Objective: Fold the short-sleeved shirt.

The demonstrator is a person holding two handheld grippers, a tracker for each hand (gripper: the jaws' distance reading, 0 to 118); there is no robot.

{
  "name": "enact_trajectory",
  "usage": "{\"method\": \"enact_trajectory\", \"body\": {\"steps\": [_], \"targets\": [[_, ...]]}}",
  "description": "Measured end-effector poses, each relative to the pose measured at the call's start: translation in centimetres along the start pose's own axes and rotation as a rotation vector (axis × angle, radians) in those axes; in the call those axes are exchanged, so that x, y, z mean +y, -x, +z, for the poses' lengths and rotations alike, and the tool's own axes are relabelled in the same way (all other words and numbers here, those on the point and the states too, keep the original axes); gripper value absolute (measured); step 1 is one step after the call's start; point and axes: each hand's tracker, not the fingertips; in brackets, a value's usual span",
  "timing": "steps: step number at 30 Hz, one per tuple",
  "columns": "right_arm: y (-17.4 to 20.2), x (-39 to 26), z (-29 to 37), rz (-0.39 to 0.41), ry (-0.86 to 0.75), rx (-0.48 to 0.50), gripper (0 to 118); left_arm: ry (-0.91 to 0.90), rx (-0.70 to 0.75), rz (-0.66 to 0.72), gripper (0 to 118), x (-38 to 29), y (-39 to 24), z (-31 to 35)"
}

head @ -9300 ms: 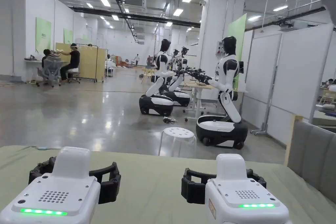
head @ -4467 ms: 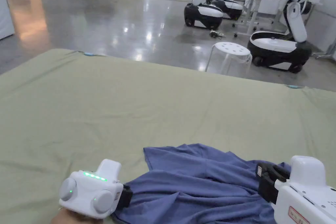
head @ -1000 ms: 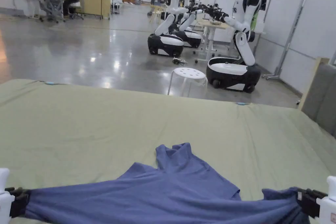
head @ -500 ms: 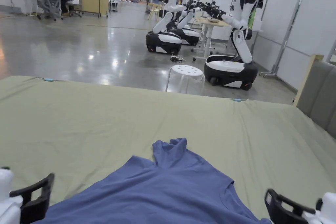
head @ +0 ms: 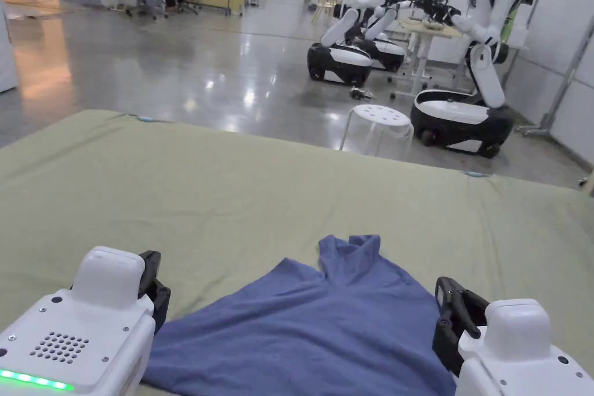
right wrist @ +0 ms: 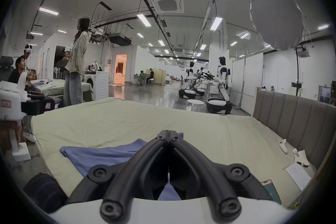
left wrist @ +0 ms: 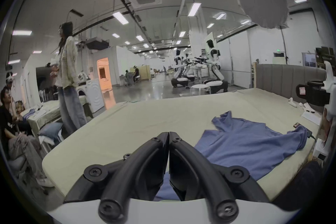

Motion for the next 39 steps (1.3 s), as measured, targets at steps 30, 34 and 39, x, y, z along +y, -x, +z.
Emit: {"method": "enact_trajectory", "body": {"steps": [30,34,39], "targets": [[3.8,-1.9,-9.9,-0.086,0.292,0.055,1,0.580,-0.150,0.035,10,-13.3,7.8,-11.6],[2.0,-2.0,-11.0,-0.123,0.333,0.045,1,0.526,-0.151,0.057,10,-12.2,7.4,-9.9],[-1.6,-2.5,-13.6,-0.106,0.417,0.026,1,0.443,-0.170,0.104,10,-9.5,7.0,-8.0]]}}
